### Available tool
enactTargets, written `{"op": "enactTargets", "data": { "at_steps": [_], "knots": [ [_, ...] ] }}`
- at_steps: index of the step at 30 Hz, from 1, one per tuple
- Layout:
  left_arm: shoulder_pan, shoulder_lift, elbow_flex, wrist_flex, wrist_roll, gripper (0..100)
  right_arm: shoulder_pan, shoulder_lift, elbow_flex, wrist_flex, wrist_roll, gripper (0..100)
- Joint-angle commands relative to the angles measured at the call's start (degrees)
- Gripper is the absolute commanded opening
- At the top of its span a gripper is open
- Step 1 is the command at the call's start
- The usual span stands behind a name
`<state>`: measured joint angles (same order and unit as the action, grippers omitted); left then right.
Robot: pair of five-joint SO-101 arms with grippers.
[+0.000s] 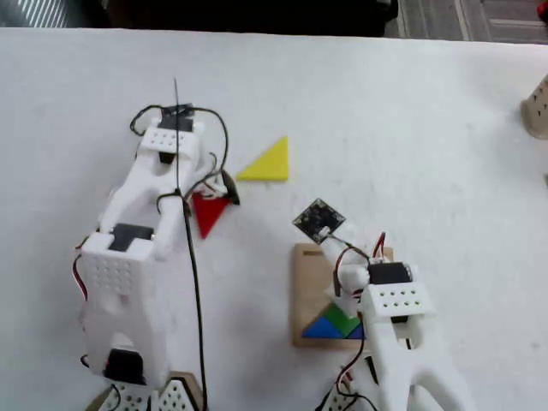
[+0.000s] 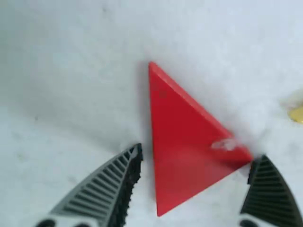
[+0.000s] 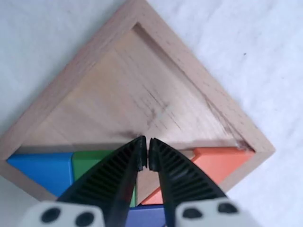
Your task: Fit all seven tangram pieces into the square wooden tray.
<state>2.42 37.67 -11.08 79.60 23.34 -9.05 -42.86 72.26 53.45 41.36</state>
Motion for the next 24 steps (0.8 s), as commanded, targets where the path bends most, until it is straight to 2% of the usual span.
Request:
{"op": "enactTargets", "data": {
  "at_steps": [1,9,17,24],
  "knots": [
    [0.84,-0.48,-0.62,0.35,-2.29,35,0.13,-0.22,-0.18,-0.92,0.79,2.0],
    [1.36,-3.65,-0.62,-0.18,-0.79,35,0.13,-0.22,-0.18,-0.92,0.70,2.0],
    [4.88,-9.80,-0.09,-0.26,-1.05,35,0.13,-0.22,-0.18,-0.92,0.79,2.1],
    [4.62,-10.86,-0.09,-0.44,-1.14,35,0.13,-0.22,-0.18,-1.01,0.79,2.1]
  ]
}}
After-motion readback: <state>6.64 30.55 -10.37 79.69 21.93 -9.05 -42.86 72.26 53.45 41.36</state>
